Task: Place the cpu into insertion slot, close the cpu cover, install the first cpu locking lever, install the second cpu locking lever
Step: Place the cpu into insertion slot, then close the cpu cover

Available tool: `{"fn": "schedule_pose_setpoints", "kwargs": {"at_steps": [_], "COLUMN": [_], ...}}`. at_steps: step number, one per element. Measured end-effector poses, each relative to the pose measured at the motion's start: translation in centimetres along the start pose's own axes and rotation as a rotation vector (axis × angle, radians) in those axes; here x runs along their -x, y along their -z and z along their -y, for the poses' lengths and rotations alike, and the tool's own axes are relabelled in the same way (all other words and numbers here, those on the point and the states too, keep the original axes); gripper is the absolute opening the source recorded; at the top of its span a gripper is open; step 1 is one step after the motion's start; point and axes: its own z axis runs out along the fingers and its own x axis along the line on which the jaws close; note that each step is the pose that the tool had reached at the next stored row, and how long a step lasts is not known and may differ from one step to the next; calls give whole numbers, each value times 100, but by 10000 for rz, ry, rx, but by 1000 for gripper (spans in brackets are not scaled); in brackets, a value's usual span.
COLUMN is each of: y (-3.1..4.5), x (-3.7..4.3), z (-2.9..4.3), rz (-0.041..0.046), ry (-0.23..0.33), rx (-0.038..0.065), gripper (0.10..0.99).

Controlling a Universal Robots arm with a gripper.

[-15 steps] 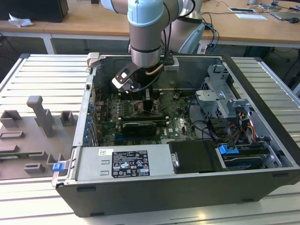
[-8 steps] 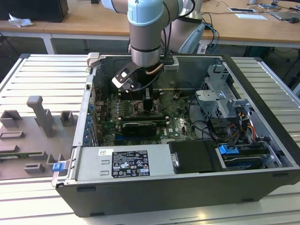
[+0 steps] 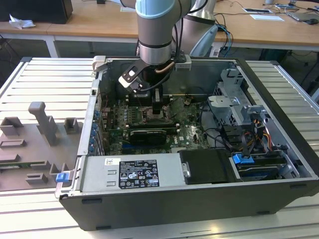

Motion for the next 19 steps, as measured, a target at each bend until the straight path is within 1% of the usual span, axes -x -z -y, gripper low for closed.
{"fn": "schedule_pose_setpoints", "kwargs": {"at_steps": [1, 2, 3, 4, 6, 7, 19], "y": [0, 0, 0, 2, 6, 8, 57], "x": [4, 6, 7, 8, 8, 8, 8], "z": [0, 0, 0, 0, -1, -1, -5], "rz": [6, 10, 15, 19, 21, 20, 21], "ry": [1, 0, 0, 0, 2, 2, 2], "rx": [1, 1, 2, 1, 1, 2, 2], "gripper": [341, 341, 278, 157, 157, 106, 106]}}
